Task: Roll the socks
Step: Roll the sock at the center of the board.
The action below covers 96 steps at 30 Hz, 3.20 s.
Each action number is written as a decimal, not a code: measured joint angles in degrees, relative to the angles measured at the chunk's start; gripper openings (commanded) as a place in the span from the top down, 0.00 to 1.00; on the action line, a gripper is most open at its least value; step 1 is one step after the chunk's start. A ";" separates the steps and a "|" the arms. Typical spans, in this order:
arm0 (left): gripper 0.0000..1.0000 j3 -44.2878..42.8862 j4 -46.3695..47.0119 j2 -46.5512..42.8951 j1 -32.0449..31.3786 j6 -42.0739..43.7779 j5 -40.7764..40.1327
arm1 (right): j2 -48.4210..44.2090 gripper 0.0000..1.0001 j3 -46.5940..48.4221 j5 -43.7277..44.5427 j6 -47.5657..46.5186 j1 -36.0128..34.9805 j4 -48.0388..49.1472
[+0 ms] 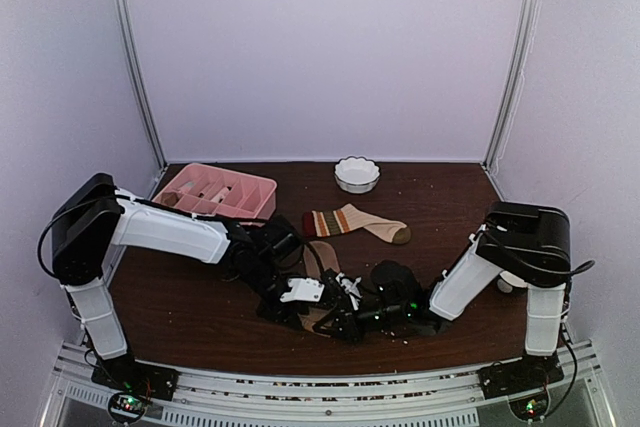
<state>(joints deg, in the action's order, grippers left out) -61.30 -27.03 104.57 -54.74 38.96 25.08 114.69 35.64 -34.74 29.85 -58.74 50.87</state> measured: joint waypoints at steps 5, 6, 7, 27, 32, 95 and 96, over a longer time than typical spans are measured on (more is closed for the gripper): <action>0.63 -0.57 -1.64 2.38 0.09 0.85 2.14 | 0.07 1.00 0.00 -0.52 0.17 0.20 0.09; 0.65 -0.59 -1.66 2.40 0.11 0.87 2.19 | 0.09 1.00 0.00 -0.70 0.20 0.26 0.13; 0.68 -0.63 -1.68 2.47 0.15 0.87 2.19 | 0.13 1.00 0.00 -0.87 0.22 0.28 0.20; 0.80 0.15 -1.88 0.85 0.33 -1.09 3.45 | 1.07 1.00 -0.28 -2.05 0.90 0.66 1.86; 0.69 0.17 -1.68 1.07 0.33 -1.31 3.37 | 1.14 1.00 -0.28 -2.47 1.51 0.85 2.10; 1.00 -13.55 -18.23 14.25 5.90 -2.91 17.70 | -12.44 0.03 -13.66 8.70 -1.68 1.55 1.03; 1.00 -14.14 -18.99 14.69 6.03 -3.13 17.90 | -13.68 0.00 -14.56 9.64 -1.77 1.55 0.70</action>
<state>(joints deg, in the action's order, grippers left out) -75.44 -46.02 119.26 -48.71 35.83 42.98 101.01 21.08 -25.10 28.08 -57.19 51.57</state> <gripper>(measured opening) 0.017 0.556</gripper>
